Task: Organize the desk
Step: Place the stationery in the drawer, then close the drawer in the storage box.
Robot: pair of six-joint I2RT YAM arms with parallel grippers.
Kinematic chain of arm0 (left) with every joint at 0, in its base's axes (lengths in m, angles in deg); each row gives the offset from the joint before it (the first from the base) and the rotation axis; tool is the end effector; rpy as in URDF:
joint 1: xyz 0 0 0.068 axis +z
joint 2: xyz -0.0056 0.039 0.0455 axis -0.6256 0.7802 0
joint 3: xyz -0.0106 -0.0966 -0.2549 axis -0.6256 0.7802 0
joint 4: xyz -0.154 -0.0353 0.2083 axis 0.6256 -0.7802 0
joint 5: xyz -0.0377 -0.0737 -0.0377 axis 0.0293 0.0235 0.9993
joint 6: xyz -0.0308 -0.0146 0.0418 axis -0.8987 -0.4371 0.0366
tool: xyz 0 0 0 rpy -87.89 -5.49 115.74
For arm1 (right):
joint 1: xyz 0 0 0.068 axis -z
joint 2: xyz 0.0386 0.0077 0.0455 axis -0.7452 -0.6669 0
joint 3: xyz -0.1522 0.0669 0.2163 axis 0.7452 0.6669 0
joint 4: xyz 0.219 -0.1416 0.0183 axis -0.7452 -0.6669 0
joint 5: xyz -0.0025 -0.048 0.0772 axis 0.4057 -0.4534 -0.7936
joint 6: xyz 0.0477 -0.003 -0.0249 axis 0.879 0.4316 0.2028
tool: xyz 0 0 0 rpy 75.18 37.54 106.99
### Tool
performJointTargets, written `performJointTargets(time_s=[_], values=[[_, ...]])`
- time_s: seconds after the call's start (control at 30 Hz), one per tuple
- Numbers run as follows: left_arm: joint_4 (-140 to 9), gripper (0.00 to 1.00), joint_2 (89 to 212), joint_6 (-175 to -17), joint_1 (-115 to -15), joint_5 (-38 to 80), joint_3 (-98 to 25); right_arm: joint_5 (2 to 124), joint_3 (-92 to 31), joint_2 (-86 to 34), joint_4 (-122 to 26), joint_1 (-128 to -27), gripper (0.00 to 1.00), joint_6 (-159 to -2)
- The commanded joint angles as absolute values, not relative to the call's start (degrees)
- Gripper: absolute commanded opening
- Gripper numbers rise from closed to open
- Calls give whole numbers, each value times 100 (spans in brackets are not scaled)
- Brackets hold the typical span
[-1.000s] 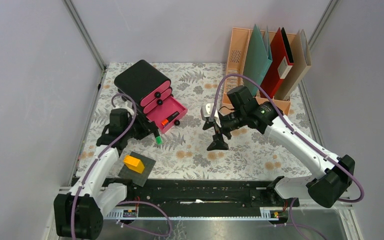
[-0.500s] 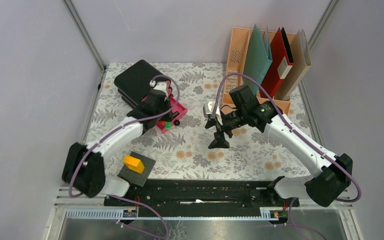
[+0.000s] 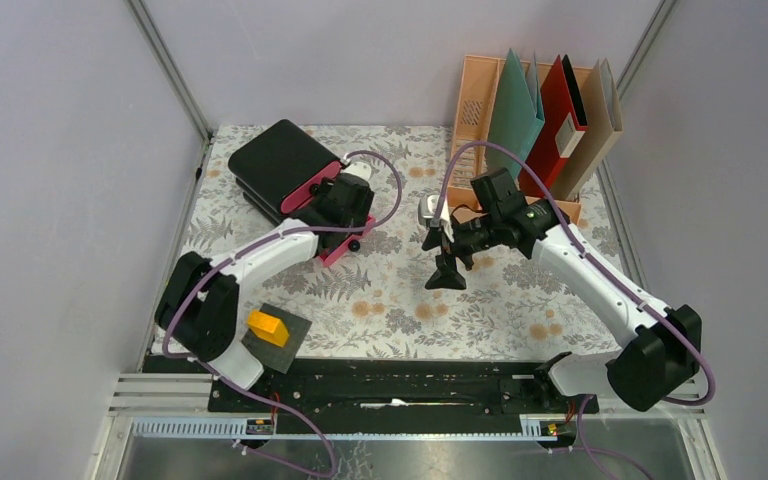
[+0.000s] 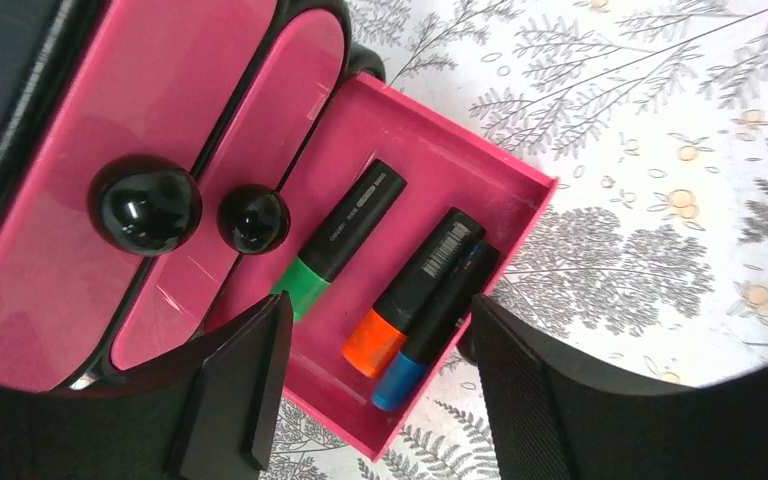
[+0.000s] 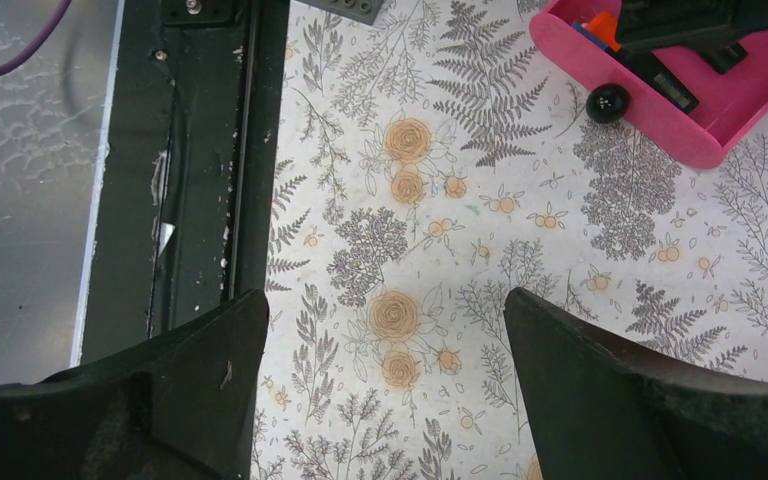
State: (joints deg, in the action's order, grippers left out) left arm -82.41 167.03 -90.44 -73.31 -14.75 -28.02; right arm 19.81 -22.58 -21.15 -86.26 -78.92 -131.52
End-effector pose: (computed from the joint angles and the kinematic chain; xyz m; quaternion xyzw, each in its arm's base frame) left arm 0.2977 -0.1852 0.2406 0.1263 0.8886 0.0707 0.4352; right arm 0.2209 0.1634 0.3234 -0.6354 0.5736 0.3579 0.3729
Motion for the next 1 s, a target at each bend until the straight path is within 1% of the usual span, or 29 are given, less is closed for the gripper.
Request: performJointTargets(time_s=[0.0,0.03,0.13,0.17,0.3,0.47,0.53,0.63,0.77,0.87,0.97], values=[[-7595,73,15809,-8747,-7514,-1475,-2640,1861,-2225,-2178,-8674,-7762,95,-13508],[-7428,78,15563,-8746,-7535,-1366,-2470,1866,-2225,-2179,-8728,-7718,95,-13583],[-6854,98,14828,-8824,-7537,-1073,-1905,1872,-2225,-2181,-8889,-7581,95,-13817],[-6690,99,14596,-8871,-7533,-969,-1699,1880,-2233,-2187,-8936,-7534,95,-13891],[-6226,99,13780,-9443,-7479,-833,-978,2028,-2270,-2228,-9101,-7356,95,-14077],[-6112,99,12931,-9743,-7449,763,-431,2386,-2469,-2248,-9634,-7206,95,-14556],[-6184,99,12776,-9869,-7449,1044,-279,2631,-2595,-2180,-9790,-7062,95,-14600],[-6511,99,12709,-10060,-7443,1247,-201,2939,-2782,-2026,-9975,-6689,95,-14543],[-6780,99,12774,-9964,-7453,1630,-204,3666,-3160,-1905,-10321,-6403,97,-14511],[-6906,99,12906,-9934,-7458,1770,-364,4210,-3987,-2202,-11066,-6399,97,-14632],[-6924,99,13131,-9958,-7458,1848,-439,4435,-4627,-2316,-11271,-6304,98,-14442]])
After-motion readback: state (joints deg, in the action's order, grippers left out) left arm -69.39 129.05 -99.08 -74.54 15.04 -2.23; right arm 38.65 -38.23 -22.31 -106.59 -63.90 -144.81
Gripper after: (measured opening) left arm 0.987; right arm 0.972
